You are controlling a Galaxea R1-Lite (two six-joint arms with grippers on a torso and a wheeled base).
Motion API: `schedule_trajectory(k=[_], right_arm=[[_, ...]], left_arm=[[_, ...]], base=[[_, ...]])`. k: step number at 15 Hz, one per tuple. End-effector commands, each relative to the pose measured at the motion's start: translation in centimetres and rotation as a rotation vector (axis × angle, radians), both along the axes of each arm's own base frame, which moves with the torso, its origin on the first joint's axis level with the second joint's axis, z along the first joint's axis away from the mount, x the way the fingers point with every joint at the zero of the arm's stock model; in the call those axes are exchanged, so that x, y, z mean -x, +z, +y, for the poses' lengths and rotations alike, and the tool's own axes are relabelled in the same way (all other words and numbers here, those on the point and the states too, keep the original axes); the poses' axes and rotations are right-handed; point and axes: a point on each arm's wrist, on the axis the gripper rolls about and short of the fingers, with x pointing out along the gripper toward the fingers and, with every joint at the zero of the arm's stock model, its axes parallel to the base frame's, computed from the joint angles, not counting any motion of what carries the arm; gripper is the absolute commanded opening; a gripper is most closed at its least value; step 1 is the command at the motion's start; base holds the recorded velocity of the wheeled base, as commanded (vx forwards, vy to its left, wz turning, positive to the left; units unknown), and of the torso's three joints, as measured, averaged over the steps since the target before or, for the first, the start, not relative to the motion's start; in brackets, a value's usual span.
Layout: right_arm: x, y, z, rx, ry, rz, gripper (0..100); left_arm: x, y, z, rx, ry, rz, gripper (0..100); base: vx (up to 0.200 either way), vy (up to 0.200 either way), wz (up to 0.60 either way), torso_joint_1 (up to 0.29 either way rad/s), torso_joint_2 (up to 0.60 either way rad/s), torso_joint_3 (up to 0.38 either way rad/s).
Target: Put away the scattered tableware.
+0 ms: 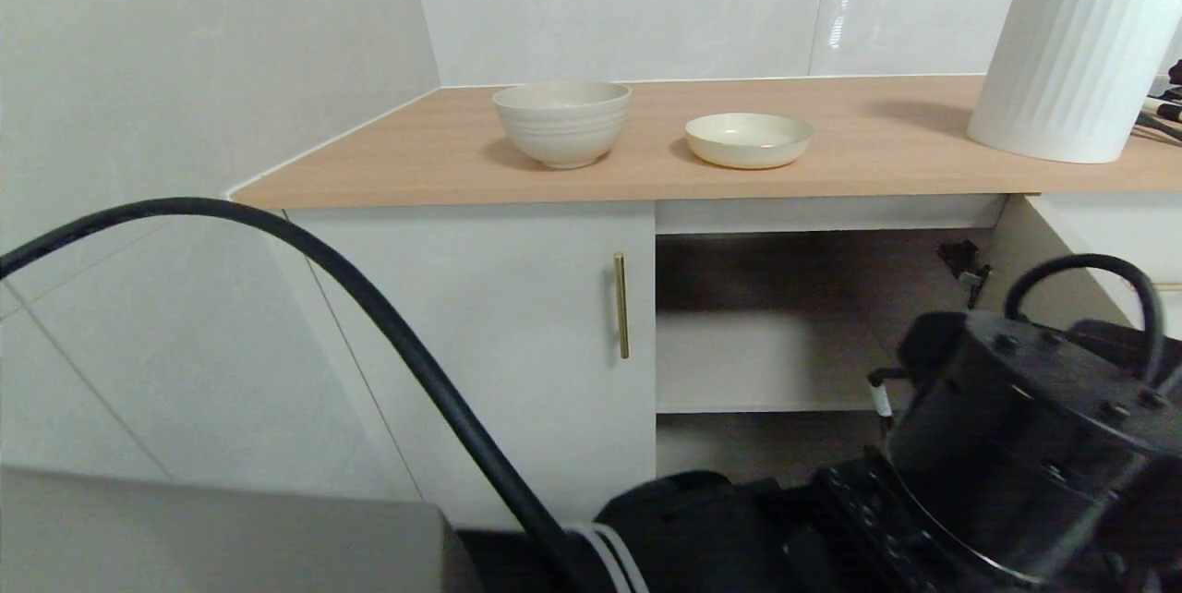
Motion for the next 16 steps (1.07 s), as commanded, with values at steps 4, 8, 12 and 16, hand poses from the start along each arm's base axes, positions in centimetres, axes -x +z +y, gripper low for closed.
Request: schedule_trajectory(k=[4,8,12,16], right_arm=[[-1.1,-0.3,0.6,0.014,0.005,0.051,100],[-6.1,-1.3,3.3,0.053,0.052,0.198,100],[-13.3,-1.6,7.1,0.04,0.054,0.203,100],[-14.9,-1.4,7.9,0.001,0.046,0.252,100]], left_arm=[[-2.7,3.3,7.2,0.033,0.154,0.099,0],[-7.5,2.1,17.8,-0.038,0.429,0.139,0],[-9.0,2.2,25.1,-0.008,0.616,0.092,0],[-9.0,2.9,28.8,-0.027,0.699,-0.021,100]], base=[[0.0,0.0,0.0,0.0,0.0,0.0],[0.0,0.0,0.0,0.0,0.0,0.0],[0.0,0.0,0.0,0.0,0.0,0.0],[0.0,0.0,0.0,0.0,0.0,0.0]])
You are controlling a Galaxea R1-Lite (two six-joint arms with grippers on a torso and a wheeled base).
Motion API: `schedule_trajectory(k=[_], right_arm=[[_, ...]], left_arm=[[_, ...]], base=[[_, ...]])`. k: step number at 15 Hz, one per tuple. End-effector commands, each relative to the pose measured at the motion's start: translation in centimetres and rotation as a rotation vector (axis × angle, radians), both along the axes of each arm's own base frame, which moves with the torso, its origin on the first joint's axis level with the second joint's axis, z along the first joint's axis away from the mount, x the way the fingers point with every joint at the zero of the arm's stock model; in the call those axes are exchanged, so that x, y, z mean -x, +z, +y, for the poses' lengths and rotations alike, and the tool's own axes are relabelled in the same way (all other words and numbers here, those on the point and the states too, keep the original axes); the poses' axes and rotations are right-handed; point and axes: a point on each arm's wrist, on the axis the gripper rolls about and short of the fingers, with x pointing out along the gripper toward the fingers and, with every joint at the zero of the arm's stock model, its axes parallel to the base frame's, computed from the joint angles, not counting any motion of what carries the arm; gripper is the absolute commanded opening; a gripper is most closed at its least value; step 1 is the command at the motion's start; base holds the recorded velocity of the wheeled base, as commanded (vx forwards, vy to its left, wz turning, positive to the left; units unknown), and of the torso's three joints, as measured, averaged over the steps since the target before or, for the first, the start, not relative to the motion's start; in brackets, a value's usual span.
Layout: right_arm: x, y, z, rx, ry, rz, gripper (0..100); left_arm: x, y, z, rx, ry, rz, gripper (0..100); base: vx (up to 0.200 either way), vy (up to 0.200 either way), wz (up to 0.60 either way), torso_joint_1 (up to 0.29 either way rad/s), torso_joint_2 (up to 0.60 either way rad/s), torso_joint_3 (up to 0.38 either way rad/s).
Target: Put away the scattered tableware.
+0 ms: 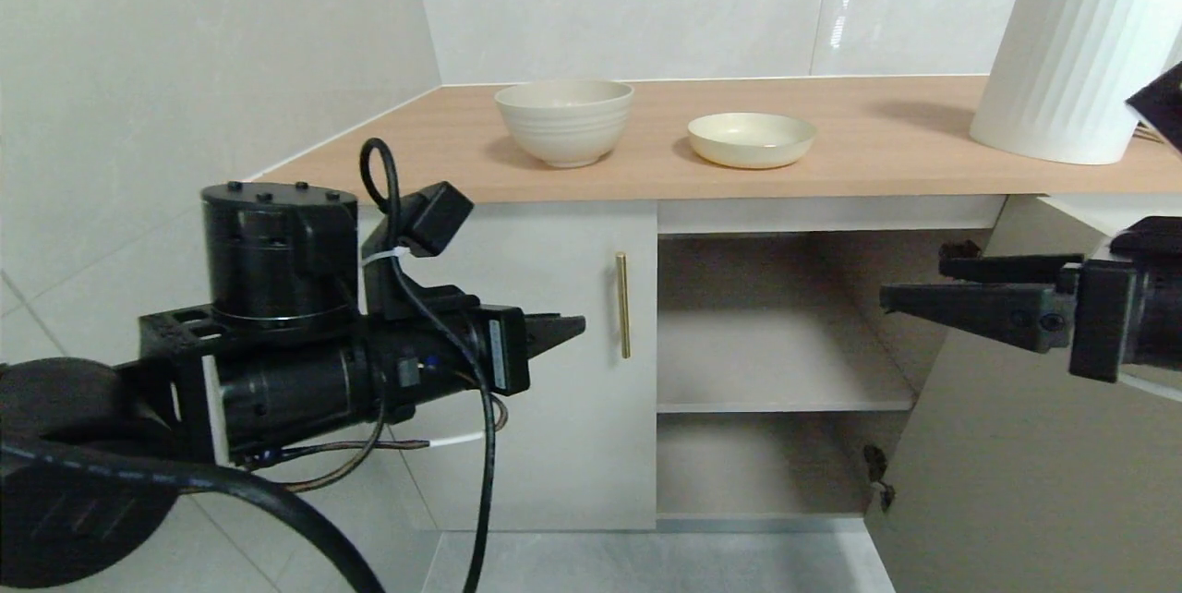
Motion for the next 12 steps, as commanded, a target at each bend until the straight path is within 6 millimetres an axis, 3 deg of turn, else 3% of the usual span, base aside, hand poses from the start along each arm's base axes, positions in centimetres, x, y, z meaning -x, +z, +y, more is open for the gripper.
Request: schedule_trajectory(k=[1,4,6,12], right_arm=[[-1.0,-1.0,0.5,0.02,0.0,0.042,100],[0.7,-0.3,-0.2,-0.007,0.043,0.003,100],[0.6,0.2,0.0,-0.017,0.062,-0.007,100],[0.3,0.6,0.2,-0.034,0.065,-0.031,100]], left_arm=[[0.4,1.1,1.4,0.01,0.028,-0.042,100],[1.0,2.0,2.9,-0.021,0.064,-0.064,100],[1.0,3.1,4.5,-0.063,0.121,-0.087,100],[0.6,3.2,5.0,-0.24,0.275,-0.178,100]], base=[[0.0,0.0,0.0,0.0,0.0,0.0],[0.0,0.0,0.0,0.0,0.0,0.0],[0.0,0.0,0.0,0.0,0.0,0.0],[0.0,0.0,0.0,0.0,0.0,0.0]])
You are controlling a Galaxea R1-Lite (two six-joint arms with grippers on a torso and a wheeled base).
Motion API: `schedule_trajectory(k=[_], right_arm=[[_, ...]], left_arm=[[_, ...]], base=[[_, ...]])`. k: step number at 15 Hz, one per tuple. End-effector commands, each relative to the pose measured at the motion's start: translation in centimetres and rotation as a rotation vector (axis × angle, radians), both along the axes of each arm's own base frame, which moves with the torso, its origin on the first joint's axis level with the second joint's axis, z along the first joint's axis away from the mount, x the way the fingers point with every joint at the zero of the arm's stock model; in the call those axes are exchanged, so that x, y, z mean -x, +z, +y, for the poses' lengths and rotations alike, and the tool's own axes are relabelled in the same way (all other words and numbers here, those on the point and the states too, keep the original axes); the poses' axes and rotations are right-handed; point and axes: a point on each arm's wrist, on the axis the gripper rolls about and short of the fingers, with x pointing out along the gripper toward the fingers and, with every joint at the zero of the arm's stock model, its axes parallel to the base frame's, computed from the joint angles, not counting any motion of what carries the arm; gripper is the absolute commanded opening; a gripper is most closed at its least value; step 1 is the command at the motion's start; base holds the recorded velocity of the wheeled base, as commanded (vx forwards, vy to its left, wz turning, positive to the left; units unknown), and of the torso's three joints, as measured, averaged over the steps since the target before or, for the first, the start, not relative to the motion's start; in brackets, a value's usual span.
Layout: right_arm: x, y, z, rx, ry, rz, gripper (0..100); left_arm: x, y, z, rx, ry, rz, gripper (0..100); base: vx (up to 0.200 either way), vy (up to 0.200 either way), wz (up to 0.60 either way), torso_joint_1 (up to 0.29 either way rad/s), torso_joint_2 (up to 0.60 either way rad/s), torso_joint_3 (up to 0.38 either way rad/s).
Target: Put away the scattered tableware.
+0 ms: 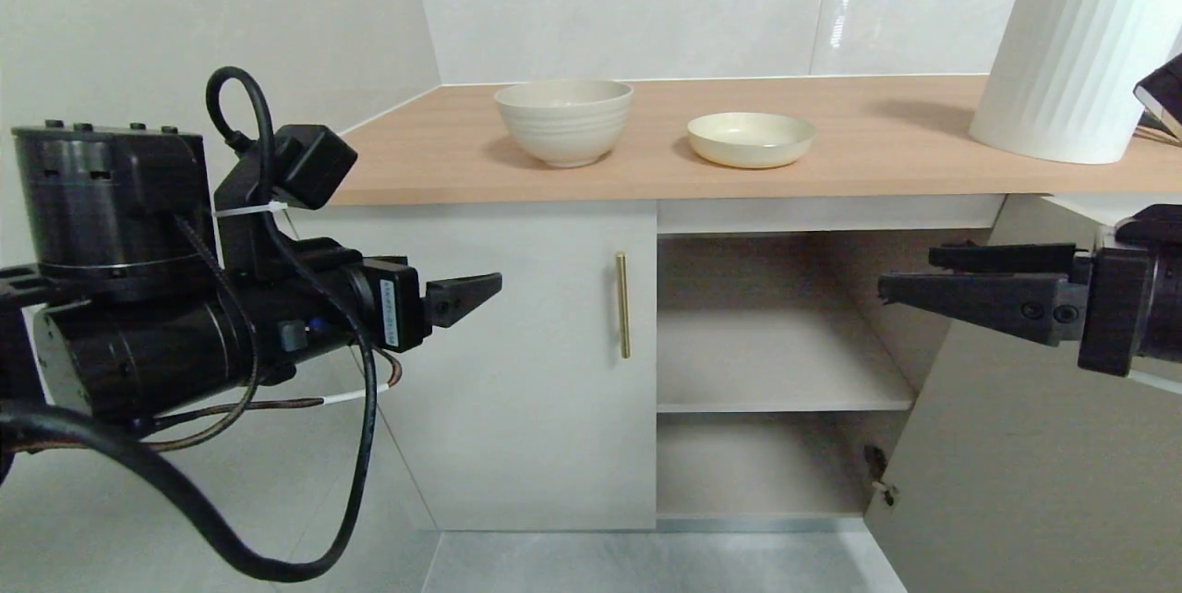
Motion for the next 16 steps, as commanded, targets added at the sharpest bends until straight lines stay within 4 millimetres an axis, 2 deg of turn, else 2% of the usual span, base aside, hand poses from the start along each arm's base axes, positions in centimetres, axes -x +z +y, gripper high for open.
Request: schedule_trajectory(k=[1,10,16], right_arm=[[0.1,-0.1,0.0,0.001,0.003,0.002,100],[-0.4,-0.2,0.3,-0.023,0.046,-0.024,100],[-0.7,0.0,0.5,-0.048,0.043,-0.029,100]], left_arm=[[0.0,0.0,0.0,-0.002,0.002,-0.003,100],[0.5,0.7,0.2,0.005,0.002,-0.027,100],[3.3,3.3,1.1,0.049,-0.012,-0.127,100]], base=[[0.0,0.0,0.0,0.0,0.0,0.0],[0.2,0.0,0.0,0.004,0.0,0.003],[0.0,0.0,0.0,0.0,0.0,0.0]])
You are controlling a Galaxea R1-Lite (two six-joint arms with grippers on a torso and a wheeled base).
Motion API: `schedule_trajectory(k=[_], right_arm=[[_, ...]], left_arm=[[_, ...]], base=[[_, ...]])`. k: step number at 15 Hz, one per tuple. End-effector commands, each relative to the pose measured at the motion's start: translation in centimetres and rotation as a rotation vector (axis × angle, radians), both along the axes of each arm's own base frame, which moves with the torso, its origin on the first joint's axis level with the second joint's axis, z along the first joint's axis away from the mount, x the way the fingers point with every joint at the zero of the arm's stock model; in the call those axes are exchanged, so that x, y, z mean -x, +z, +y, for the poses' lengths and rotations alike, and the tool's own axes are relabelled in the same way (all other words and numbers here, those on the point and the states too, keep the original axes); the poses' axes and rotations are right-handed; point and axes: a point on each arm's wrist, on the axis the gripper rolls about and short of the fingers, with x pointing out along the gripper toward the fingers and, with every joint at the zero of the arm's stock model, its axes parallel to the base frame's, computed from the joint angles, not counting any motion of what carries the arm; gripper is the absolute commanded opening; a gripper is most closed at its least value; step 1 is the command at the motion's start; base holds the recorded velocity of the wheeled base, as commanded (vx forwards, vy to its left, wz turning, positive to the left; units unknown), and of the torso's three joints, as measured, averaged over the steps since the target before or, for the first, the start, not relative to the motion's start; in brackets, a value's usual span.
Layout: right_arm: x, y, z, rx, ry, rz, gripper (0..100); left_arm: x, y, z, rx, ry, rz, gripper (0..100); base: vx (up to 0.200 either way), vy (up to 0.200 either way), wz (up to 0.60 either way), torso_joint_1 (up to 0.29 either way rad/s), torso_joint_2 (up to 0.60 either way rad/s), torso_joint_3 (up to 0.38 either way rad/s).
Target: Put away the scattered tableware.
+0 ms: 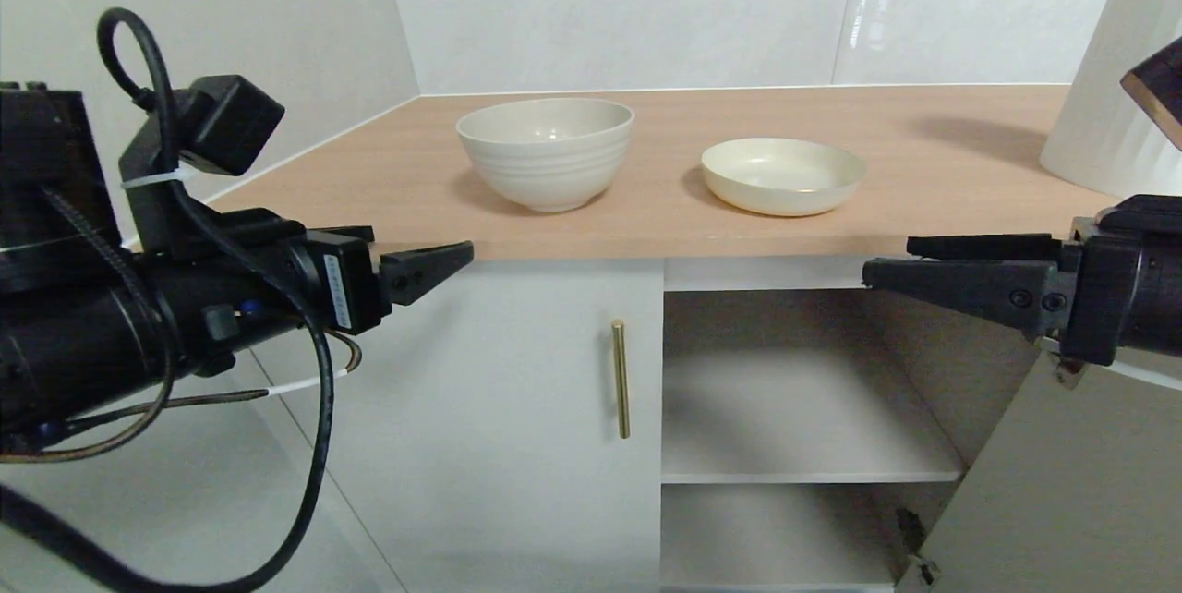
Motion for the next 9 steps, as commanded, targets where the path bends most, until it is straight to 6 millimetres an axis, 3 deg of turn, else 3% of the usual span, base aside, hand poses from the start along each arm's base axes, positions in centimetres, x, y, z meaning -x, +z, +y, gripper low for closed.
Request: schedule_trajectory(k=[1,3,9], right_arm=[[0.2,0.1,-0.1,-0.003,0.001,-0.006,100],[0.4,0.3,-0.2,-0.007,0.001,-0.014,100],[0.8,0.3,-0.4,-0.006,0.004,-0.024,100]], left_arm=[[1.6,1.3,0.3,0.023,-0.021,-0.048,100],[3.0,2.0,0.3,0.026,-0.048,-0.053,100],[3.8,2.8,0.7,0.036,-0.048,-0.075,100]], base=[[0.0,0.0,0.0,0.0,0.0,0.0],[0.0,0.0,0.0,0.0,0.0,0.0],[0.0,0.0,0.0,0.0,0.0,0.0]])
